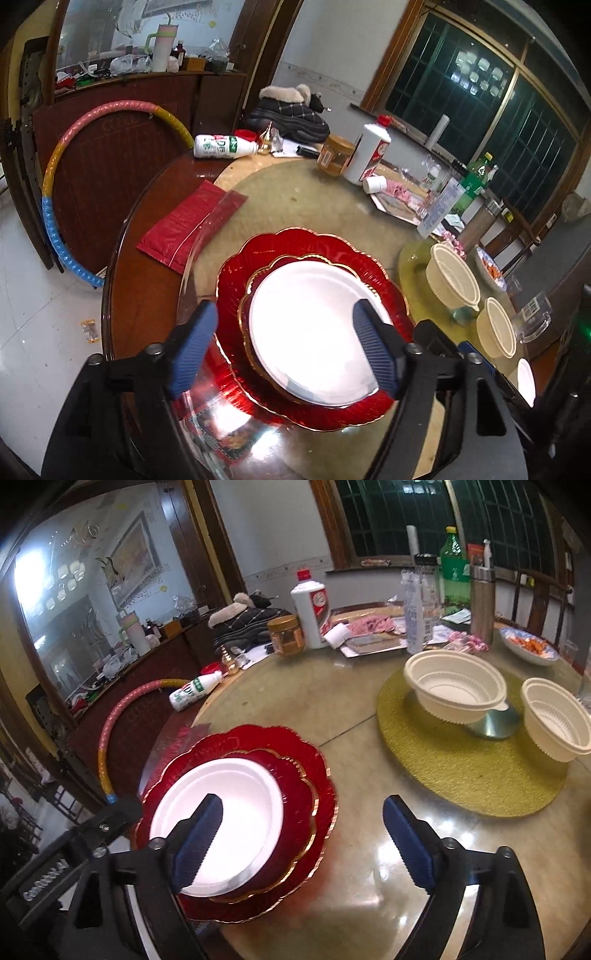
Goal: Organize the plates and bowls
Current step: 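Open both grippers and withdraw from the white bowl, then grasp the rim of a second white foam bowl with both grippers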
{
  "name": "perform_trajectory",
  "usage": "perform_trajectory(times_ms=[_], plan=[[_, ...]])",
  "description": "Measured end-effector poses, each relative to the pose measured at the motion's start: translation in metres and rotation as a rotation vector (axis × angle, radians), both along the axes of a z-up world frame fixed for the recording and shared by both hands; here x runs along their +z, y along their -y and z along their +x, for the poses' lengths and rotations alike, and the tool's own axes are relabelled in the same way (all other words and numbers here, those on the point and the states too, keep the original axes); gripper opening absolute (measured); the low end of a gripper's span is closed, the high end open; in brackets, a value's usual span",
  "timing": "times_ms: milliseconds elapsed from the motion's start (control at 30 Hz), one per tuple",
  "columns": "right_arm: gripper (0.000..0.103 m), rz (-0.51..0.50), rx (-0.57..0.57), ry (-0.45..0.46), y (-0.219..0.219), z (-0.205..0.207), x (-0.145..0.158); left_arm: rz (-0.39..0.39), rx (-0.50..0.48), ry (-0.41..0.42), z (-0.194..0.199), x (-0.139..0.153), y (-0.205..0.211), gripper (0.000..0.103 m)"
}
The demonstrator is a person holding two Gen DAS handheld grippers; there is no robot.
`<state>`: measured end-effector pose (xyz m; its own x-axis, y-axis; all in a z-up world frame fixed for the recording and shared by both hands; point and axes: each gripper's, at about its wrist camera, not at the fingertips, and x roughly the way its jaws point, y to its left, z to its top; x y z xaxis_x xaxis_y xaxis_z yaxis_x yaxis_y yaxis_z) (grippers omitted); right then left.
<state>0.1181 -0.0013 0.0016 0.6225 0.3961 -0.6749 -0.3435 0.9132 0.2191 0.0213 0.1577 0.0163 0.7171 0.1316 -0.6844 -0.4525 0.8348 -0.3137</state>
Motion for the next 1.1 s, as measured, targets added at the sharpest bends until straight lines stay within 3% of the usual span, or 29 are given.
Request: perform_trajectory(times_ms=[67, 367, 567, 900, 1100], plan=[[0.101, 0.006, -0.011, -0.007, 0.006, 0.001, -0.001, 0.007, -0.002, 0.011, -0.001, 0.004, 0.004, 0.082], [0.101, 0.214, -0.070, -0.197, 0.067, 0.014, -0.016, 0.070, -0.050, 0.048, 0.000, 0.016, 0.035, 0.082], [0.101, 0.299, -0.137, -0.238, 0.120, 0.011, -0.018, 0.062, -0.169, 0.022, 0.018, 0.013, 0.075, 0.082], [0.101, 0.364, -0.249, -0.196, 0.208, -0.005, -0.006, 0.032, -0.391, -0.042, 0.052, 0.002, 0.163, 0.082], [0.101, 0.348, -0.369, -0.059, 0.274, -0.027, 0.022, -0.008, -0.553, -0.070, 0.076, 0.000, 0.230, 0.082]])
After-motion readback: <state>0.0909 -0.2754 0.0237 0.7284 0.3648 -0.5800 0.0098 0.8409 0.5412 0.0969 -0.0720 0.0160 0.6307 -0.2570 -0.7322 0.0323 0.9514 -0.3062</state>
